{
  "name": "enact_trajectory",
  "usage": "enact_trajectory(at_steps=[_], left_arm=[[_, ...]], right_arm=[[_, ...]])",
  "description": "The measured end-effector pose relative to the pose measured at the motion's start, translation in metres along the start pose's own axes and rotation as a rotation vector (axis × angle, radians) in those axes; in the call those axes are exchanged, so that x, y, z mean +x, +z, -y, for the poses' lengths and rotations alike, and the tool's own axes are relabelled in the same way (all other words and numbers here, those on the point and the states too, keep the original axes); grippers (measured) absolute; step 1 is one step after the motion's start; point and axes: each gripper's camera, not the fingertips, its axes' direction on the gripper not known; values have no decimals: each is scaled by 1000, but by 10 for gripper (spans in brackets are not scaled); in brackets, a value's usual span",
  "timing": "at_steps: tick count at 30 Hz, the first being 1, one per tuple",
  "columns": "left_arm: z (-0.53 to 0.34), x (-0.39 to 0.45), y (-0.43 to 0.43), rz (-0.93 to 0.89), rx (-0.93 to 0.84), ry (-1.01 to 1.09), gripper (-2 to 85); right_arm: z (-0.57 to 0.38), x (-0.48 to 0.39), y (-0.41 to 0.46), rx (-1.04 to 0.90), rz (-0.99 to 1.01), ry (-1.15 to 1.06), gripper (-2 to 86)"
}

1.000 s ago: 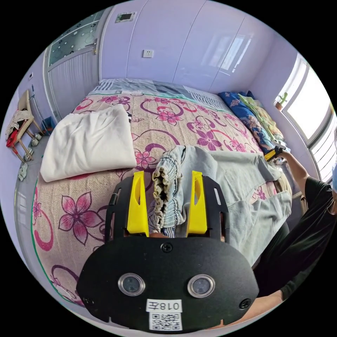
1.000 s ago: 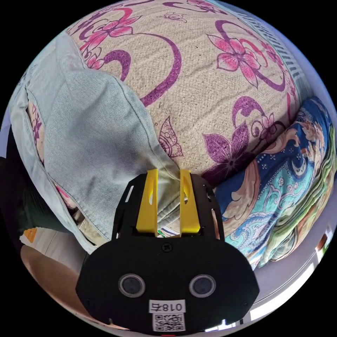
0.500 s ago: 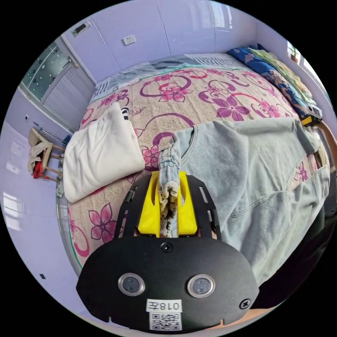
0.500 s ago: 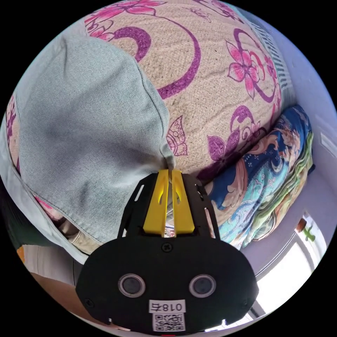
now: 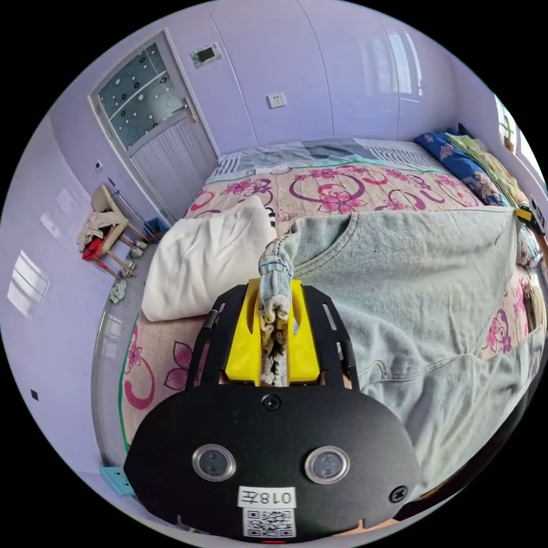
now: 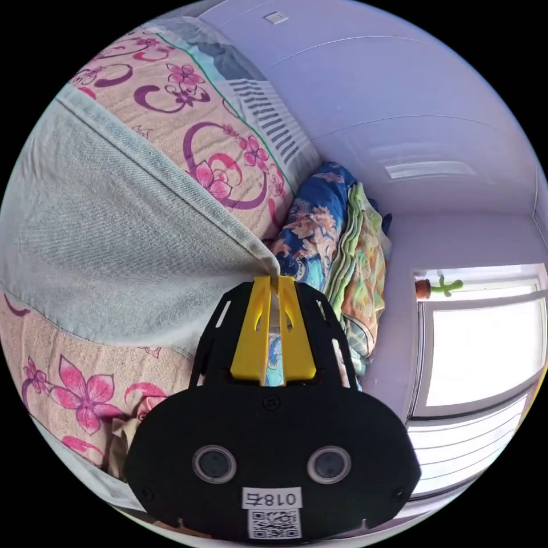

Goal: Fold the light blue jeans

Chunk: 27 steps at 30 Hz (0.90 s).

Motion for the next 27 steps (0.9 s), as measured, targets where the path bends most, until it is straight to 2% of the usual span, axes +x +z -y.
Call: enact_trajectory(at_steps=[2,4,9,13,19,23,27], left_arm=[[-1,1,28,15,-99,-41,100],[-7,-3,35,1,-116,-76,133],[-45,-19,-13,-29,27,-88,159],[-84,-44,-43,-43,101,-123,140],[-179,-63,-84,-148,192,-161,134],[-307,-33,-112,-161,233,-192,134],[-441,-20,-106,-216,228,-377,135]], right_arm=[[10,-18,28,-196,43,-12,73],[2,-15,32,-229,169,75,92],[-87,41,5,-56,403,396,98],[-244,83,-25,142,651,662,83],[-494,59,-73,282,884,855,73],[-640,8,-110,288,958,1009,67],[-738,-38,-120,240,1008,1238,71]])
